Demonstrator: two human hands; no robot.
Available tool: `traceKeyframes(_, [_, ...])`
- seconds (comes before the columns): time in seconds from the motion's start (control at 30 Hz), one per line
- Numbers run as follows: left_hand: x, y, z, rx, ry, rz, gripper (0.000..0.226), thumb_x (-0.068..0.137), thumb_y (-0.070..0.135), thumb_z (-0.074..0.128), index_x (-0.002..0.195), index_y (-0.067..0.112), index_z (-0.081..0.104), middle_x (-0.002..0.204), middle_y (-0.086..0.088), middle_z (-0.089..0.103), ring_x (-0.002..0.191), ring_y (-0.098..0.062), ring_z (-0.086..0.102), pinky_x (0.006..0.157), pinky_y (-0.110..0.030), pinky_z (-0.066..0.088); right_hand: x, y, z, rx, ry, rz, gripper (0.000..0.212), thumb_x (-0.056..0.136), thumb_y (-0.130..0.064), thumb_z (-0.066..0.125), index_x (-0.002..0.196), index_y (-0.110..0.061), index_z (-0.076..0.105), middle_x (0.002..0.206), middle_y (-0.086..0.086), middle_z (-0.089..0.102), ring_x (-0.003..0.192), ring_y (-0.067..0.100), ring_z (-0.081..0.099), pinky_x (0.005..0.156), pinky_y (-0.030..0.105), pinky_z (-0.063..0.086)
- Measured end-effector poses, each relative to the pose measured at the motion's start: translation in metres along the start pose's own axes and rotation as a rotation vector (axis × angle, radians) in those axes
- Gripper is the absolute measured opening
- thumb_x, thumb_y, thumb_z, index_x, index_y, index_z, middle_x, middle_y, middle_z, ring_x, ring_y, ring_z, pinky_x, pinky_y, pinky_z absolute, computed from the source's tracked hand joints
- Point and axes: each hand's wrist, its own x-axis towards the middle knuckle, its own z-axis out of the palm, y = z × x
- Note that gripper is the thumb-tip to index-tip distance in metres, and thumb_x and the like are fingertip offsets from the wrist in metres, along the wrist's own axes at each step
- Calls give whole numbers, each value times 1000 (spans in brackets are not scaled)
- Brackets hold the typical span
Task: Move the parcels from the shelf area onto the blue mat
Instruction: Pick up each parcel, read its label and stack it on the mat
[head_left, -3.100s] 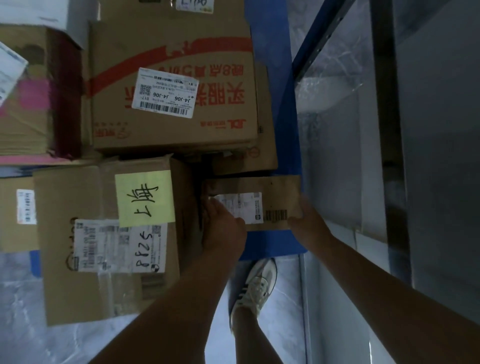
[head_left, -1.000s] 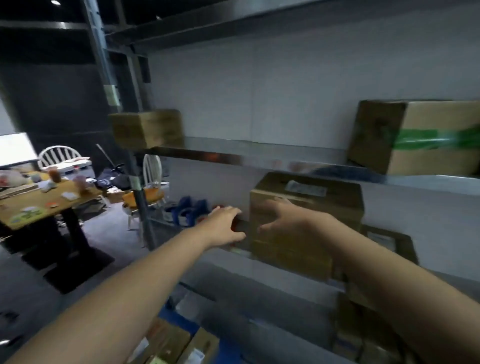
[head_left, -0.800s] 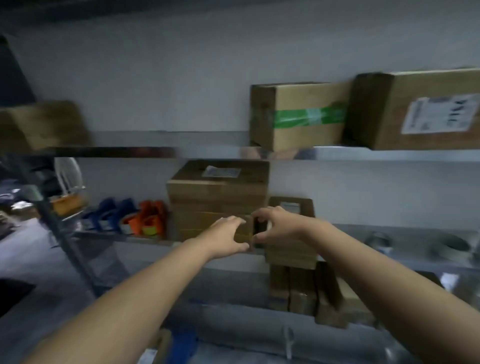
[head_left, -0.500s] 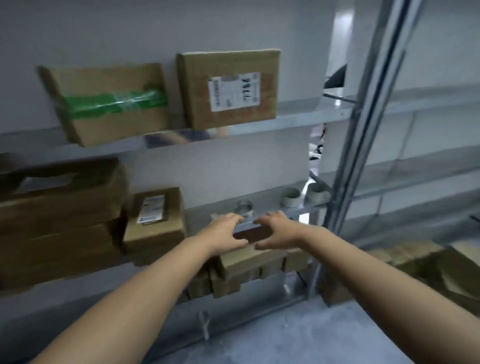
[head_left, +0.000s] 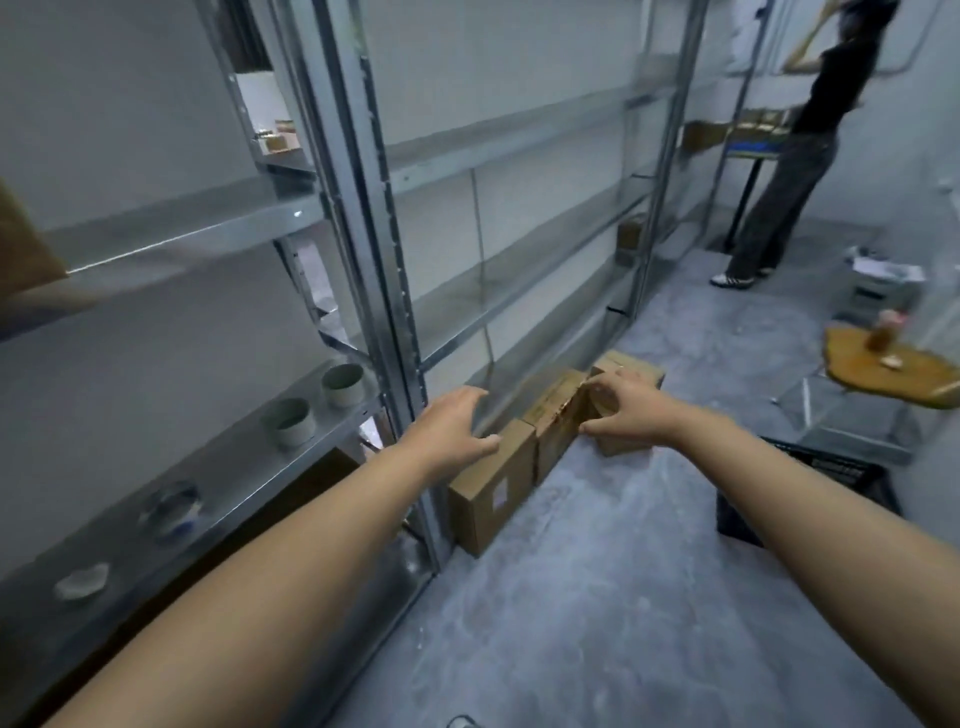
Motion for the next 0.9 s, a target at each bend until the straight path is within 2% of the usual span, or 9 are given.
traceKeyframes(0.13, [66,29,21,-16,-22,68,73,85,44,66,148,20,35,150,-1,40,137,-22,38,112,-39,34,16,50,-17,-5,25,88,69,83,-40,70,141,-15,41,141,14,41,135,29,28,113,37,24])
traceKeyframes(0.37, [205,60,46,2,-92,192,76,85,46,66,148,16,35,152,-4,39,139,-21,36,114,-35,28,96,112,-50,4,27,198,73,83,-42,68,144,-18,37,143,8,39,135,26,26,112,39,28])
traceKeyframes(0.5, [293,75,43,-7,-89,218,76,85,46,66,147,17,35,151,-2,40,139,-20,37,115,-36,30,155,141,-79,22,40,221,71,83,-40,67,144,-18,38,138,8,40,134,26,27,108,36,29])
traceKeyframes(0.67, [379,105,45,-5,-105,226,78,84,46,67,149,18,34,152,-1,38,140,-20,36,115,-40,32,203,183,-109,60,63,230,73,82,-44,66,144,-22,37,139,6,40,134,24,26,109,40,30])
traceKeyframes(0.77, [422,129,58,-19,-119,258,75,84,44,68,147,20,36,150,0,41,137,-20,38,111,-36,33,227,216,-124,78,72,254,73,83,-44,66,145,-22,36,142,6,38,137,24,24,109,39,28])
traceKeyframes(0.9, [473,162,83,-18,-134,282,77,85,44,67,150,20,32,154,1,36,141,-19,33,114,-36,28,263,268,-142,84,66,267,74,84,-43,66,146,-19,34,144,8,36,139,25,21,111,39,27])
